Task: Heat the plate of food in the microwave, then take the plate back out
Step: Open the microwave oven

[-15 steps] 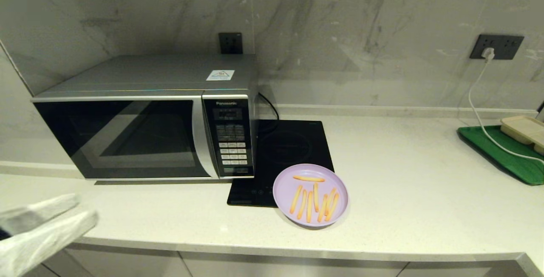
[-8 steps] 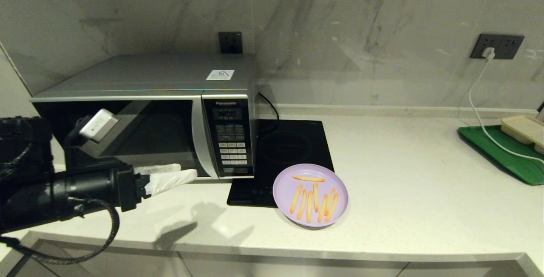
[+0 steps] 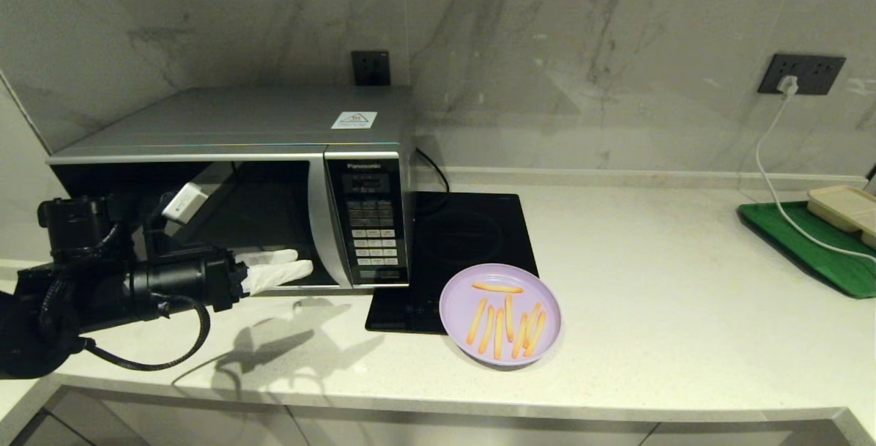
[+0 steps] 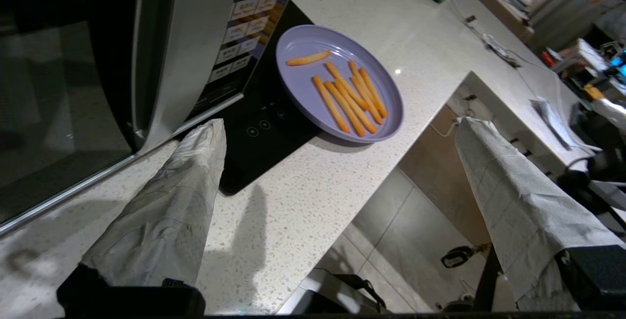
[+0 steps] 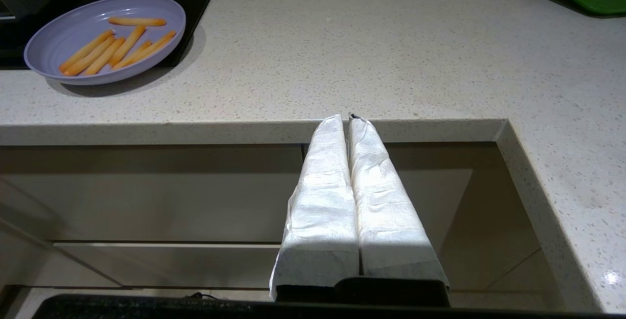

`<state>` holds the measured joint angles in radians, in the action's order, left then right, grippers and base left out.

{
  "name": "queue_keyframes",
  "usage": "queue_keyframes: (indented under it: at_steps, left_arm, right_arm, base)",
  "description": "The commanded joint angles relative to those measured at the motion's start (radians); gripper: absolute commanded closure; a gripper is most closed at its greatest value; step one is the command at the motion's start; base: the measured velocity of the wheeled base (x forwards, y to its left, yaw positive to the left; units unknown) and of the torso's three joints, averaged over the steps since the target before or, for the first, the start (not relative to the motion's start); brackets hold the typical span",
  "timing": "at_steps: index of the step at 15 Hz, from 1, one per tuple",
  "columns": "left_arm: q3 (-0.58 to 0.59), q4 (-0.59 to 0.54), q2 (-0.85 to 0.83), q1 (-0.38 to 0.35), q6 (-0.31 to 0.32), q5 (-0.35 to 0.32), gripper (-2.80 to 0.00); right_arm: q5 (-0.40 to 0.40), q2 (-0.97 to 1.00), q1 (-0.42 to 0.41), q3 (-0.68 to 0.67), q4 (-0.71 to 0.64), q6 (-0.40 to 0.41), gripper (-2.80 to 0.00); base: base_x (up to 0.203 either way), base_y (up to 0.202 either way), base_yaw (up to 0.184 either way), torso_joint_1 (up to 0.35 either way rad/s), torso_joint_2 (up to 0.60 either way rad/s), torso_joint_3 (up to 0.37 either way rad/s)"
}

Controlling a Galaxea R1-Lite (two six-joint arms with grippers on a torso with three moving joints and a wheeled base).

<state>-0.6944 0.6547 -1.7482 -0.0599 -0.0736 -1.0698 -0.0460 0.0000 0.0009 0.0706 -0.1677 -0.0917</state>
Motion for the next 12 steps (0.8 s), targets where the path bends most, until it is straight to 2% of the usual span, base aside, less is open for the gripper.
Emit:
queue_keyframes:
  at_steps: [1,7,12]
  left_arm:
    - [-0.025,0.005,-0.039,-0.002,0.003,-0.029,-2.8]
    - [-0.123,0.048,-0.132,0.002,0.056,-0.033,-2.8]
    - [-0.15,0.049,-0.159,0.029,0.077,-0.03,-2.8]
  right_arm:
    - [0.0,0.0,-0.001,0.0,-0.001,0.0,0.0]
    - [0.0,0.0,0.0,0.0,-0.001,0.0,0.0]
    - [0.0,0.0,-0.001,0.0,-0.001,0.0,0.0]
  base:
    - [0.0,0.0,0.0,0.0,0.0,0.0]
    - [0.0,0.0,0.0,0.0,0.0,0.0]
    - [0.0,0.0,0.0,0.0,0.0,0.0]
